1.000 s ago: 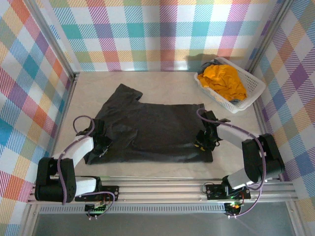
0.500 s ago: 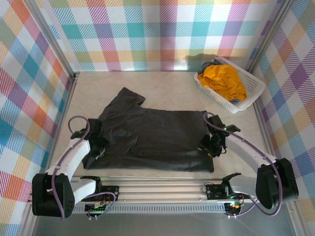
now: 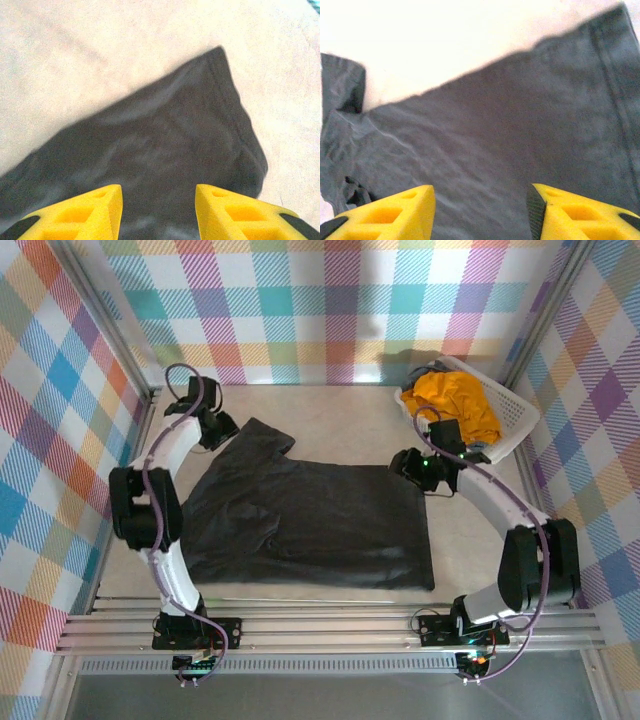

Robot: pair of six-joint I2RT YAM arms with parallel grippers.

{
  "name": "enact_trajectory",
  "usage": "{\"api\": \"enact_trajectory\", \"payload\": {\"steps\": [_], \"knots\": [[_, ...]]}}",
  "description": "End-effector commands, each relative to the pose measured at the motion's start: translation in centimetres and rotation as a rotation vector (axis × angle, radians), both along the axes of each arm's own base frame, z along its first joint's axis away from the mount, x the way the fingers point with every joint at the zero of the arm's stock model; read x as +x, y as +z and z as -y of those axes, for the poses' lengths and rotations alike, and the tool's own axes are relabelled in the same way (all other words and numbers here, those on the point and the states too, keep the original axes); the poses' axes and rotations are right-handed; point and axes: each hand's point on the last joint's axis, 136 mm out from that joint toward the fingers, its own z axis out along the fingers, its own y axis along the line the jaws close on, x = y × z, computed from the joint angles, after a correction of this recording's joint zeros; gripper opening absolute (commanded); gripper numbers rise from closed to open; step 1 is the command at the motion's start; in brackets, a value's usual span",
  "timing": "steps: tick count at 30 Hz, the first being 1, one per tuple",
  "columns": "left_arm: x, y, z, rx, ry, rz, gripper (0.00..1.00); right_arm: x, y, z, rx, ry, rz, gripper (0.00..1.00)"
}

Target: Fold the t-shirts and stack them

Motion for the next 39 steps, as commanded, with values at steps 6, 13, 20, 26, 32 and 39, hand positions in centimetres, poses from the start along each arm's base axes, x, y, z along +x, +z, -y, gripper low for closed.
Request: {"api": "enact_trajectory", "payload": {"steps": [6, 13, 20, 26, 32, 39], "knots": [[10.0, -3.2, 0.2, 0.081, -0.090, 0.120, 0.45, 4.4, 1.6, -1.0, 0.067, 0.061, 0.060, 0.52], [14.6, -6.0, 1.8, 0.091, -0.159, 0.118, 0.46, 4.9, 1.7, -1.2, 0.101, 0.065, 0.056, 0.52], [14.1, -8.5, 3.5, 0.033, -0.241, 0.084, 0.47, 5.4, 1.7, -1.3, 0.114, 0.066, 0.047, 0.52], [13.0, -9.6, 5.6, 0.028, -0.284, 0.026, 0.46, 5.2, 1.5, -1.4, 0.129, 0.058, 0.035, 0.52], [11.6, -11.4, 4.8, 0.081, -0.228, -0.079, 0.37, 4.5, 1.6, -1.2, 0.124, 0.051, 0.037, 0.52], [11.1, -11.4, 4.8, 0.090, -0.225, -0.106, 0.16, 4.0, 0.5, 0.6, 0.054, -0.022, 0.006, 0.52]]}}
